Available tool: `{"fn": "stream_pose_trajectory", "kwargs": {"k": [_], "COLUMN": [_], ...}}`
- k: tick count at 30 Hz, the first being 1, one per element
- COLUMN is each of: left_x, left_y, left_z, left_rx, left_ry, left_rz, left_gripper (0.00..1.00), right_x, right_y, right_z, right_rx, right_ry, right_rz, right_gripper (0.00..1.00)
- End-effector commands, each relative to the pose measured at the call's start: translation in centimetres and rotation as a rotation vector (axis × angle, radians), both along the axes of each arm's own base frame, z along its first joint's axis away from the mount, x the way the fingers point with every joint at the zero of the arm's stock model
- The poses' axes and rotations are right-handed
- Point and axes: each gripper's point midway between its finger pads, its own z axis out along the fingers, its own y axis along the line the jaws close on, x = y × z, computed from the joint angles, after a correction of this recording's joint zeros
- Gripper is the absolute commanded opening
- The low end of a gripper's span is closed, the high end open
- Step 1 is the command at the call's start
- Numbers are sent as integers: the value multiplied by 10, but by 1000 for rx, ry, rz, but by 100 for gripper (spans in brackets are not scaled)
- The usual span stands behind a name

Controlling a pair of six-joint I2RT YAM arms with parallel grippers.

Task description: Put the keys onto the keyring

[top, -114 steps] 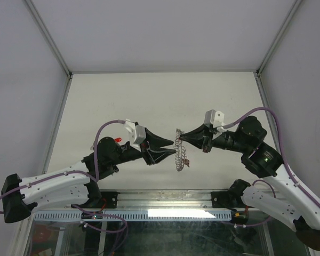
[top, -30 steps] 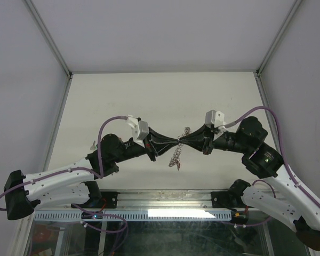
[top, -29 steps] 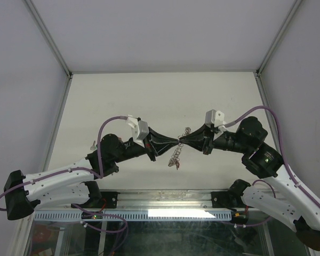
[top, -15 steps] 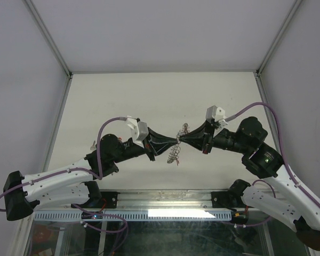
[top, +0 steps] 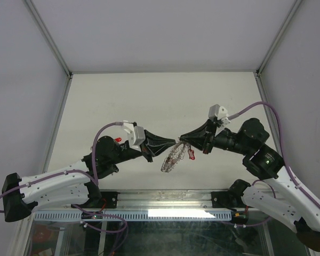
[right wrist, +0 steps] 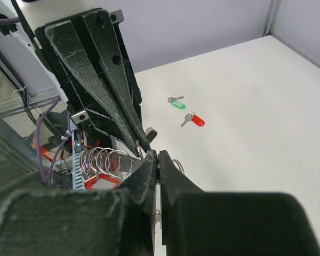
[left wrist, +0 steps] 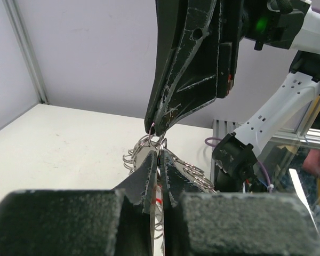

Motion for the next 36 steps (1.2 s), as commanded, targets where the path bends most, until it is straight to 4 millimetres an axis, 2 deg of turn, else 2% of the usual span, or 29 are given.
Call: {"fn": "stream_pose_trajectory", "kwargs": {"k": [1,3,9,19,24,29,36], "left_x": [-6,-5,-2,2,0,-6,-16], "left_y": [8,9,10,14,15,15,15], "left_z": [12,13,11,9,7,5,1], "left_rx": [-56,-63,-61,-72,-68,-62,-32], "left_ry": [-84,-90,-85,-78,-82,-96,-128], "left_rz": [-3,4,21,49,44,17,-34], "left_gripper": [0,0,0,0,0,0,0], "right_x": [3,3,3,1,-4,-14,-19], "right_y": [-6,-8,-16,-18,-13,-5,-1], "right_z": [31,31,32,18,2,-12,-18], "right_rx": [89,85,79,18,-9,-62,-126], "right_ry": [-86,-94,-142,-226,-316,-329,-324], "right_rz": [-38,-45,-76,-50,13,118,193], "right_gripper": [0,3,24,38,39,39,34]}}
